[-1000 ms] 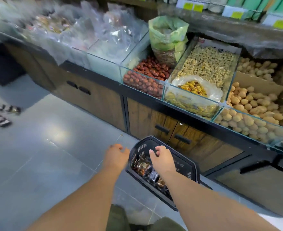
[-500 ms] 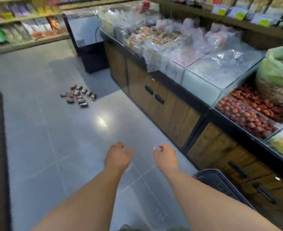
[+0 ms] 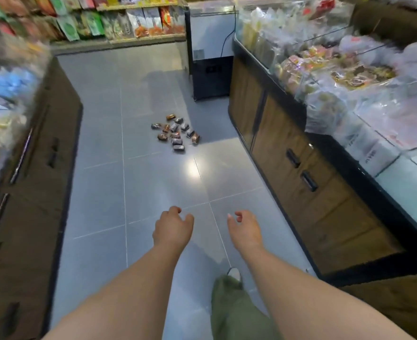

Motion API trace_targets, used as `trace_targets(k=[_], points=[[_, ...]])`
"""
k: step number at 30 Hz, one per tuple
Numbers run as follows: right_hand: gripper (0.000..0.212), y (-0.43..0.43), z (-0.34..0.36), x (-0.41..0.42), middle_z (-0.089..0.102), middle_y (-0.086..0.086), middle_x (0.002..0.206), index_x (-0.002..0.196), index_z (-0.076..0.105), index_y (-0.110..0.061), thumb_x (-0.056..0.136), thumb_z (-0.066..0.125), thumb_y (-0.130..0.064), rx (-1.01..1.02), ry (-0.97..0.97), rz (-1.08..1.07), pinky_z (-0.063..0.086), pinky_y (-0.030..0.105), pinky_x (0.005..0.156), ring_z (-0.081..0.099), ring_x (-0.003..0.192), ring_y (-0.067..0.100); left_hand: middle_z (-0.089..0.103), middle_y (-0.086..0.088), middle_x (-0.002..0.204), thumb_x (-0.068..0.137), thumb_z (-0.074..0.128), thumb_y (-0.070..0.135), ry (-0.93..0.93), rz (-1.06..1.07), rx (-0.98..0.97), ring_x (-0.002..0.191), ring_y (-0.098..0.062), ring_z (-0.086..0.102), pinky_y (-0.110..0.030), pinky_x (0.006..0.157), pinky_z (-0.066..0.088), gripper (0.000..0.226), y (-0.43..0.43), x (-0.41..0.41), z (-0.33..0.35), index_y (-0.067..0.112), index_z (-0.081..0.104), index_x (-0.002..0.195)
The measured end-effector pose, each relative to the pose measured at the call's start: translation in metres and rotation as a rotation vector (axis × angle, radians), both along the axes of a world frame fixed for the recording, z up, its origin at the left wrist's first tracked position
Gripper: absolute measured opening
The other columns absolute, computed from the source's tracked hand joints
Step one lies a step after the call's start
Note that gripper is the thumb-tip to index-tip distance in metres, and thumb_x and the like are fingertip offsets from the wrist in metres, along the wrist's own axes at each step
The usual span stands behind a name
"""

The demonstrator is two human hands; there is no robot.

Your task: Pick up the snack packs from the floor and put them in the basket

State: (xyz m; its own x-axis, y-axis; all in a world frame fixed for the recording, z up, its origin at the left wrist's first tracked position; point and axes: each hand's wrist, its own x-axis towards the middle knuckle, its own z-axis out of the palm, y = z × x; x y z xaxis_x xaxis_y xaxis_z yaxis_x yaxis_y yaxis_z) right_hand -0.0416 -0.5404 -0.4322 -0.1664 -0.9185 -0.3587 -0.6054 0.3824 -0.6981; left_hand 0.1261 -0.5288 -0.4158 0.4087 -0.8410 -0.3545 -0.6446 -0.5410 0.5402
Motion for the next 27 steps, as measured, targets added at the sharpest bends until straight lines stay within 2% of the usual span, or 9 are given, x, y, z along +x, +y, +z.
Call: trace_targets(k=[7, 15, 27], points=[[0.038, -0.151, 0.012, 0.023, 0.053, 0.012, 0.124, 0.124, 0.054, -0.006, 0.095, 0.053, -0.032, -0.039, 0.006, 0.152, 0.037, 0.028, 0.096, 0.053, 0.114, 0.024, 0.052, -0.010, 0.132, 0.092, 0.046, 0.040, -0.006, 0.114, -0.025, 0.120, -0.030, 0.049, -0.041, 0.099, 0.043, 0.047, -0.133, 0.014, 0.014, 0.016, 0.047, 0.133], [0.039, -0.278, 0.015, 0.054, 0.052, 0.013, 0.126, 0.126, 0.053, -0.007, 0.096, 0.052, -0.032, -0.034, 0.025, 0.260, 0.037, 0.029, 0.098, 0.053, 0.115, 0.024, 0.050, -0.010, 0.132, 0.092, 0.047, 0.038, -0.010, 0.226, -0.013, 0.119, -0.030, 0.049, -0.042, 0.099, 0.042, 0.047, -0.236, 0.046, 0.015, 0.015, 0.047, 0.133], [0.039, -0.457, 0.011, 0.195, 0.051, 0.008, 0.128, 0.127, 0.052, -0.013, 0.097, 0.048, -0.035, -0.007, 0.022, 0.263, 0.039, 0.032, 0.099, 0.050, 0.118, 0.024, 0.051, -0.009, 0.132, 0.093, 0.047, 0.036, 0.003, 0.238, 0.013, 0.119, -0.029, 0.050, -0.038, 0.098, 0.043, 0.045, -0.415, 0.191, 0.008, 0.012, 0.049, 0.131]])
